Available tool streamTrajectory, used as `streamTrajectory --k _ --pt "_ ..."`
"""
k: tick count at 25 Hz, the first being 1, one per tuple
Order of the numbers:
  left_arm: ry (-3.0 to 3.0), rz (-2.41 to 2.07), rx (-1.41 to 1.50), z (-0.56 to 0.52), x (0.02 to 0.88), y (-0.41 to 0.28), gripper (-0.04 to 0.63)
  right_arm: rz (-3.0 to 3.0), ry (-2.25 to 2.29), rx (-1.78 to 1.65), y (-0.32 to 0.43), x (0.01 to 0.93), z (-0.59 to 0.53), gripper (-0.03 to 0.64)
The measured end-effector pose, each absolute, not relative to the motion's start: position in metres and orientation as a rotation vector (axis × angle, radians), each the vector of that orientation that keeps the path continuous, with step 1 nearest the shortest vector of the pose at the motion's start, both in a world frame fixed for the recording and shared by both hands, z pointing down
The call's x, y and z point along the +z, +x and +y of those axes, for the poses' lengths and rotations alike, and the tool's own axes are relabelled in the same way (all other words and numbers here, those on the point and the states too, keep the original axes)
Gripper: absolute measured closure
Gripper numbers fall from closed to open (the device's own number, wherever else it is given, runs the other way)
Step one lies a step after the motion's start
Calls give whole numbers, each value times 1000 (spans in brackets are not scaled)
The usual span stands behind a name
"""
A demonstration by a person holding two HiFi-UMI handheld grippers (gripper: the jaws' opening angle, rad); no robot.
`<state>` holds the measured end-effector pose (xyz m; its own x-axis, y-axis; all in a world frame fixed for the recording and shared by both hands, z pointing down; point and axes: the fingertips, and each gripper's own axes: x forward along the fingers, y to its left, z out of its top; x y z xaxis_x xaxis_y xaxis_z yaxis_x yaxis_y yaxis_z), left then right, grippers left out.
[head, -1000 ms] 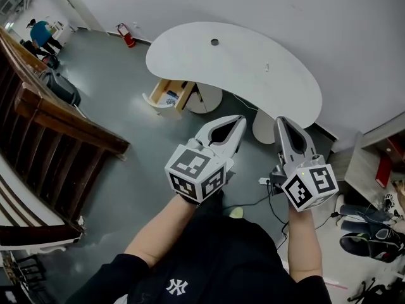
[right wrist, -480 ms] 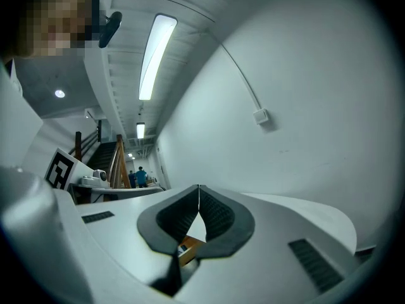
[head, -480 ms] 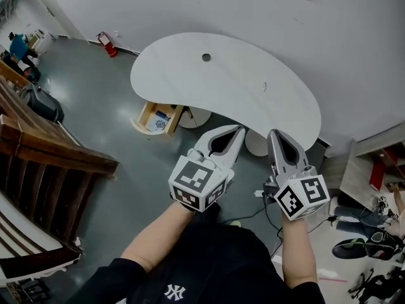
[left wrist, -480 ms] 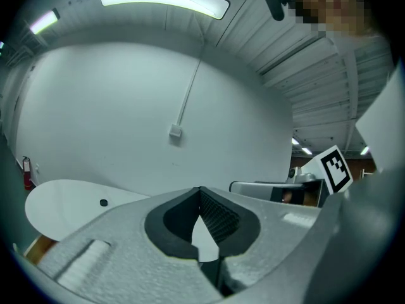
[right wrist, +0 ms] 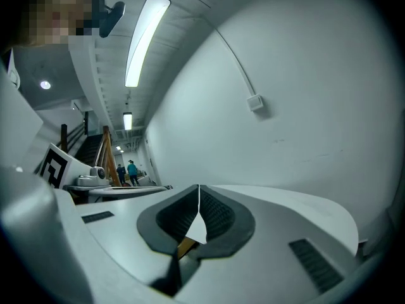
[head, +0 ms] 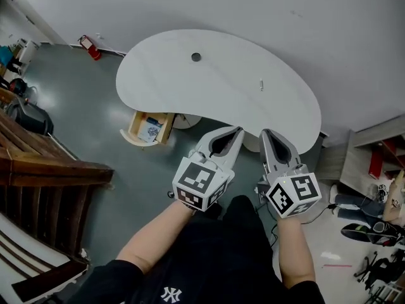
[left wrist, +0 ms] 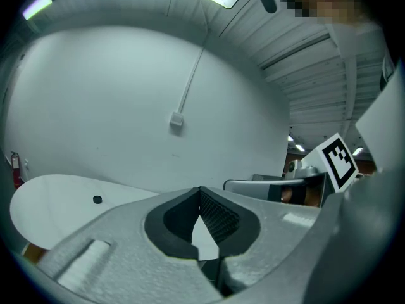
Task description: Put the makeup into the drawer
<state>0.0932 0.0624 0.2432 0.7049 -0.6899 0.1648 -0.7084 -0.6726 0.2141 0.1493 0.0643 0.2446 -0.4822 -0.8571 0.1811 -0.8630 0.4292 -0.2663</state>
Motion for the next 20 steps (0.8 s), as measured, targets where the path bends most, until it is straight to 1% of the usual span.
streamTrajectory --k 6,14,20 --pt "2656 -1095 127 29 261 105 588 -2585 1597 526 164 267 26 599" --pt "2694 -1110 197 -40 291 136 588 -2510 1531 548 186 311 -53 598" --pt "2681 -1116 259 -113 330 168 588 -2439 1474 661 213 370 -126 582"
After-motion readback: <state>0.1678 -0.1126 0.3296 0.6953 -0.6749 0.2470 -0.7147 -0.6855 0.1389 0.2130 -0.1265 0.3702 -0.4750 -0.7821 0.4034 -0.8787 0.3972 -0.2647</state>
